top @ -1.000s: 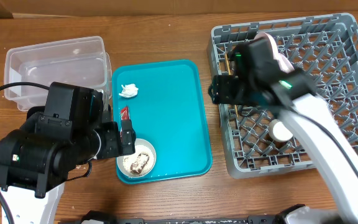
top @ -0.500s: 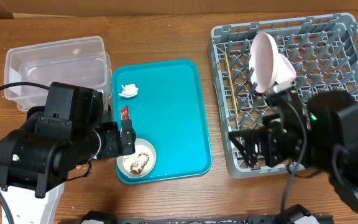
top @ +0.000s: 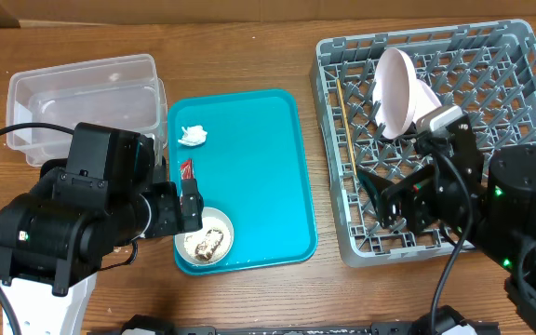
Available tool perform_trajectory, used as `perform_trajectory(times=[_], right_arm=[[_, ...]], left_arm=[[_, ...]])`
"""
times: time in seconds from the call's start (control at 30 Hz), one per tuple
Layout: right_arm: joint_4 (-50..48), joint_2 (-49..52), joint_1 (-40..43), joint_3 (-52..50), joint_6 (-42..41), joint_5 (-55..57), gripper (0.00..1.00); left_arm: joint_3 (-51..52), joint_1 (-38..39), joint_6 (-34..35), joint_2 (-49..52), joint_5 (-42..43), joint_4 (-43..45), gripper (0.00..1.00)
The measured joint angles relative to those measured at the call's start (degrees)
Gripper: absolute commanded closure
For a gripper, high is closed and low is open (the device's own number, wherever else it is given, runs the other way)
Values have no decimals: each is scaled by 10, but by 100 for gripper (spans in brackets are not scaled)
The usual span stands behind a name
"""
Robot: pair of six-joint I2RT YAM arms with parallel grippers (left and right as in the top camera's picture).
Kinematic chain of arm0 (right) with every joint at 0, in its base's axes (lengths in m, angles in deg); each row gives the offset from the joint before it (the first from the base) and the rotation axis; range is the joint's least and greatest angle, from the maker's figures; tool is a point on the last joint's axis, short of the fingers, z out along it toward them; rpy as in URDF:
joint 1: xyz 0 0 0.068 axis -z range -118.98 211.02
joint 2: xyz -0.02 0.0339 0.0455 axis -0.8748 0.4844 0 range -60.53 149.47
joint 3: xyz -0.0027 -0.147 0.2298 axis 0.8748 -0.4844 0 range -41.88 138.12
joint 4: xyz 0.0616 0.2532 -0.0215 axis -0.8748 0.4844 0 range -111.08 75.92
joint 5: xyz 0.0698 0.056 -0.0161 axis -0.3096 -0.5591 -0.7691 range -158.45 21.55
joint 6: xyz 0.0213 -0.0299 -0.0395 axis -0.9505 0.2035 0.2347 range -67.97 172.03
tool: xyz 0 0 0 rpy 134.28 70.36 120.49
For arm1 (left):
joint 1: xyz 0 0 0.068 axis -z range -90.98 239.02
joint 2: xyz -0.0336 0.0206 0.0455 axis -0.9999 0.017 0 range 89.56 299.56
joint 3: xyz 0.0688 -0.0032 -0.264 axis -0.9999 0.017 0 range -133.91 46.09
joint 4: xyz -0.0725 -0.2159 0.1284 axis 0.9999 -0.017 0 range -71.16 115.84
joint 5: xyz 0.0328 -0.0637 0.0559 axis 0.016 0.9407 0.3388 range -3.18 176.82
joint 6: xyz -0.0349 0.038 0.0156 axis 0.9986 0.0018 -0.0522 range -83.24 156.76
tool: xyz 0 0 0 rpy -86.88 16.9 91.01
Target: Sort waste into correct bins and load items into the dishwasher
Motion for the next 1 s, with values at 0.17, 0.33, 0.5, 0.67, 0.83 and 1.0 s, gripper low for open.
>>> perform_trajectory(times=[0.17, 0.33, 0.5, 0.67, 0.83, 1.0], right_arm=[[-141, -43, 0, -109, 27, -5, 0], [-255, -95, 0, -267, 36, -25, 0], [-368, -163, 0, -417, 37, -38, 0], [-442, -264, 9, -543, 37, -47, 0], [-476, -368, 53, -644, 38, -73, 0], [-476, -454, 100, -716, 38, -96, 0]], left_arm=[[0, 0, 0, 0, 0, 0, 0], [0, 0, 0, 0, 0, 0, 0], [0, 0, 0, 0, 0, 0, 0], [0, 0, 0, 0, 0, 0, 0], [0, 0, 0, 0, 0, 0, 0], [0, 0, 0, 0, 0, 0, 0]])
